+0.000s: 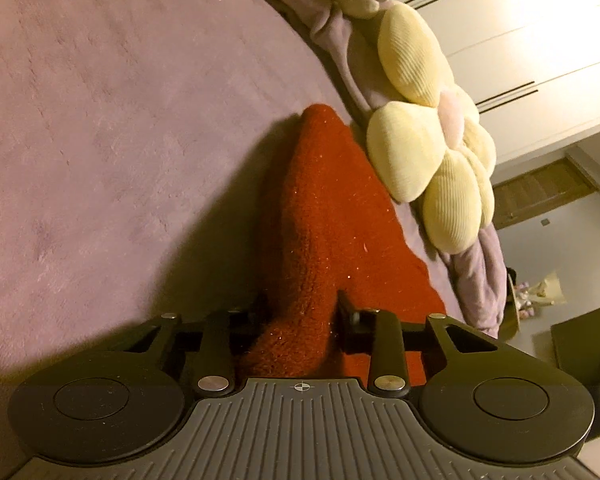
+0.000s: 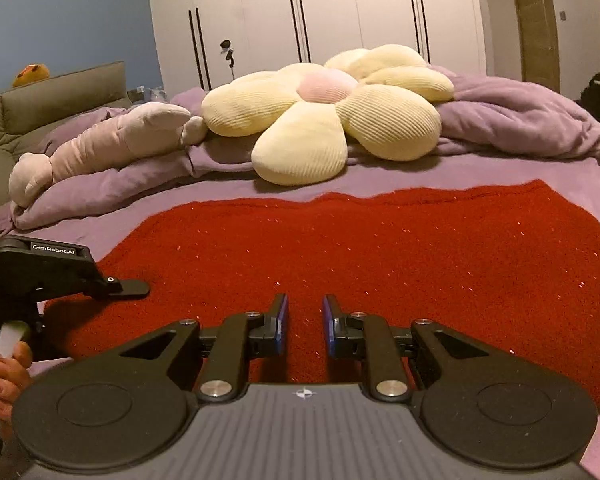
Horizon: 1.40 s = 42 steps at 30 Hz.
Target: Fold small clothes
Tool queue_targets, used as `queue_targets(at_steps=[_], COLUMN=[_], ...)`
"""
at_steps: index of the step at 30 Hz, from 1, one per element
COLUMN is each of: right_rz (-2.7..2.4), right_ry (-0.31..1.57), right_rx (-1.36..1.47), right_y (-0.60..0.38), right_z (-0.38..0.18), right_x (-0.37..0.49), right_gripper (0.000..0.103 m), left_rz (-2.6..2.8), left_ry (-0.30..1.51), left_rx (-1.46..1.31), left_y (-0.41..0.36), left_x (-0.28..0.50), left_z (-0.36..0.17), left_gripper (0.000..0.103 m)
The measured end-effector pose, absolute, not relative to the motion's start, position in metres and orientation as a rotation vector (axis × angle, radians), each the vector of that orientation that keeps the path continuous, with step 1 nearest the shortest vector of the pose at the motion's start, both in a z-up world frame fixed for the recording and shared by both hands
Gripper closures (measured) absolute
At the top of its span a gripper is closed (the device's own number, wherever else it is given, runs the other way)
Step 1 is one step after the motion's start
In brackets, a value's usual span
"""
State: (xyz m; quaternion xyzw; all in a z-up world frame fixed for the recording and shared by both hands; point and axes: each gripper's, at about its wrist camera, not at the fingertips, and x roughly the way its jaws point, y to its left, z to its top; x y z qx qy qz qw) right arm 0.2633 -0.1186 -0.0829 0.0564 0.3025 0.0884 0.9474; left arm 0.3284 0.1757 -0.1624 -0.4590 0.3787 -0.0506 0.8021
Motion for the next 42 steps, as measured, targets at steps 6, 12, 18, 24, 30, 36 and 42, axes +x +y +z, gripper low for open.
queue_targets(at_steps=[6,12,18,24,30,36,42], right_rz=[0.205,0.208,0.013,-0.223,-0.38,-0.348,-0.238], right_ry=[0.681,0.664,0.609,0.606,0.653,0.685,0.647], right_rx=[-0.045,0.155,0.251,0.269,0.191,0.199,0.229], right_y=[-0.105,-0.147,-0.216,-0.277,-0.305,-0.314,-0.306], right_z=[-0.103,-0.078,-0.066,-0.065,-0.078,-0.081,-0.066], right_x=[0.272,0.258,0.221,0.199,0.19,0.184,0.188], right_gripper=[0.084,0.084,0.083,0.083,0.083,0.082,0.074], left_rz=[-0.125,-0.166,-0.245,-0.373,-0.471,-0.553,-0.573], left_ry=[0.788,0.765,0.731,0.727,0.792,0.792,0.72], left_rx=[-0.953,-0.85,-0.686,-0.536,-0.354,-0.285,-0.368], left_y=[0.171,0.156,0.107,0.022,-0.073,-0.098,-0.057], left_x=[0.327,0.327,0.331,0.335,0.338,0.333,0.297], left_z=[-0.143,-0.104,-0.057,-0.04,-0.07,-0.088,-0.053], left_gripper=[0.074,0.074,0.075,0.075,0.069,0.028,0.022])
